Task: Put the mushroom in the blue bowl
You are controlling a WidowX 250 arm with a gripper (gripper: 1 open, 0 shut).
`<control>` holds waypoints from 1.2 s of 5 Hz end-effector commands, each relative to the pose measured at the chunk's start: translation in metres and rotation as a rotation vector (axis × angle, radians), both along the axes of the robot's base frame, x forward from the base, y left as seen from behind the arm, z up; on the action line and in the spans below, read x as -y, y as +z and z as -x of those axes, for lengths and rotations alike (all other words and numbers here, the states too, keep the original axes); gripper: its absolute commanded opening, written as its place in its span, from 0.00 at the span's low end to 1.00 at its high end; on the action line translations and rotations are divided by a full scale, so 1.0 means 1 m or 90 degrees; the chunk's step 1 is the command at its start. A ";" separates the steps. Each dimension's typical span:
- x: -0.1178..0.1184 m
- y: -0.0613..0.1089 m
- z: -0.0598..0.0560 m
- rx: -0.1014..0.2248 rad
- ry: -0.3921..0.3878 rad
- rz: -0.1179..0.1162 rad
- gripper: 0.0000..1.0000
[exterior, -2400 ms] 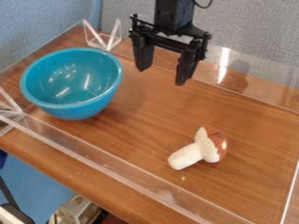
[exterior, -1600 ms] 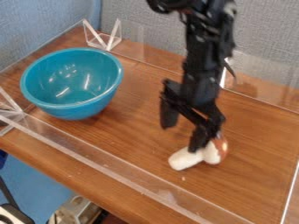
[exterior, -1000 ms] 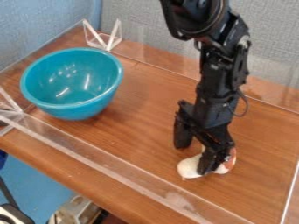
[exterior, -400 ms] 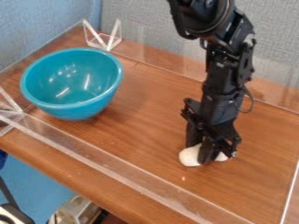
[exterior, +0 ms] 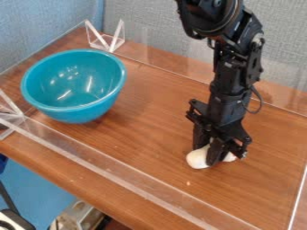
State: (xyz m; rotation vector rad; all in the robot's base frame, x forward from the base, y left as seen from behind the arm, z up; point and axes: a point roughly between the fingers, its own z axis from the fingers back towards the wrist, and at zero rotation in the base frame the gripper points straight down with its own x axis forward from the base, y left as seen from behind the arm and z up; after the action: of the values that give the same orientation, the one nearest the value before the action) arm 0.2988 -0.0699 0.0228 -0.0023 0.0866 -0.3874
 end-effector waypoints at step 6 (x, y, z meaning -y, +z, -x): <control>-0.022 0.035 -0.017 0.065 -0.036 0.022 0.00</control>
State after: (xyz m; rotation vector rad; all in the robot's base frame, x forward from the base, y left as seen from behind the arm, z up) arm 0.3031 -0.0501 0.0346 -0.0191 0.0668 -0.4507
